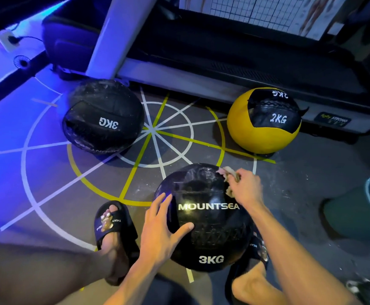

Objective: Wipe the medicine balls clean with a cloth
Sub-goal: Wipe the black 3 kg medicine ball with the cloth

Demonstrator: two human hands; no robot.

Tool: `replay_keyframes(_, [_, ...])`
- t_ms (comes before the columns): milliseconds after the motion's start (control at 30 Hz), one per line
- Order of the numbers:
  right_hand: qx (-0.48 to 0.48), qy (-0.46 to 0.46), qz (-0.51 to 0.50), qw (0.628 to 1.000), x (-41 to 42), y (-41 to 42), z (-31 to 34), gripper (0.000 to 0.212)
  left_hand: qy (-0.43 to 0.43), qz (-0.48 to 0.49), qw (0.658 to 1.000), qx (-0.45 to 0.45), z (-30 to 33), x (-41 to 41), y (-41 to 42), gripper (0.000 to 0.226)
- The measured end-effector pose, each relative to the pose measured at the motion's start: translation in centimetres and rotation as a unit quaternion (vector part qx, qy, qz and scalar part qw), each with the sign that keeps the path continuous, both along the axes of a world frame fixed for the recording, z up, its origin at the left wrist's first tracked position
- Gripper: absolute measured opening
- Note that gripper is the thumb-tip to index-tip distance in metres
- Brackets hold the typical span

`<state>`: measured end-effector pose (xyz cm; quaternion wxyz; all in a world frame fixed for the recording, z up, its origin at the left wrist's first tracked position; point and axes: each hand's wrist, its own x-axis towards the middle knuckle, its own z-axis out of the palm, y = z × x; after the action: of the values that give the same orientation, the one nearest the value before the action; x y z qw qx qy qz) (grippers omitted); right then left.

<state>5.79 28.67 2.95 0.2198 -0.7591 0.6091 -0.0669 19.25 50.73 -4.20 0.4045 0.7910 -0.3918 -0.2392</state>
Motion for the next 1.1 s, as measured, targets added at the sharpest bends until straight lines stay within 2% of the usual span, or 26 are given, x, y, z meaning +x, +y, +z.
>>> replay_keyframes(100, [0.007,0.013,-0.055,0.998,-1.6,-1.0,0.0,0.017,-0.002,-0.008,1.0,0.009,-0.3,-1.5,-0.3,0.104])
replay_keyframes(167, [-0.016,0.035,-0.055,0.998,-0.9,-0.2,0.3,0.018,-0.015,-0.008,1.0,0.013,-0.5,-2.4,-0.4,0.103])
replay_keyframes(333, [-0.087,0.046,0.121,0.988,4.1,3.6,0.7,0.022,-0.008,0.012,1.0,0.015,-0.9,-2.3,-0.1,0.101])
replay_keyframes(400, [-0.062,0.023,0.153,0.986,3.7,3.2,0.6,0.024,-0.002,0.013,1.0,0.013,-1.0,-1.9,0.1,0.102])
replay_keyframes(500, [-0.026,0.023,0.078,0.996,-0.3,0.4,0.3,0.016,0.006,0.01,1.0,0.005,-0.9,-1.9,0.3,0.1])
replay_keyframes(567, [-0.016,0.064,0.001,0.998,-3.0,-0.9,0.1,0.019,0.0,0.009,1.0,0.003,-0.9,-2.1,0.2,0.1])
replay_keyframes(633, [-0.008,0.049,-0.028,0.998,-3.1,-0.7,0.0,0.026,-0.003,0.004,1.0,0.004,-0.9,-2.4,0.1,0.099])
replay_keyframes(767, [-0.037,0.017,0.068,0.997,2.5,2.2,-0.2,0.016,-0.01,-0.002,1.0,0.008,-0.8,-2.7,-0.2,0.099])
replay_keyframes(867, [-0.067,0.077,0.191,0.976,4.9,3.7,0.3,0.031,-0.009,0.003,1.0,0.012,-1.0,-2.2,0.1,0.1])
replay_keyframes(900, [-0.059,0.081,0.21,0.973,4.5,3.4,0.6,0.029,-0.007,0.003,1.0,0.012,-1.0,-2.1,0.1,0.1])
replay_keyframes(967, [-0.041,0.074,0.187,0.979,2.6,2.2,0.9,0.021,-0.006,0.0,1.0,0.005,-0.9,-2.3,0.1,0.098])
replay_keyframes(1100, [-0.065,0.072,0.073,0.993,0.5,0.7,0.4,0.015,-0.021,0.001,1.0,0.0,-1.0,-3.1,-0.5,0.096])
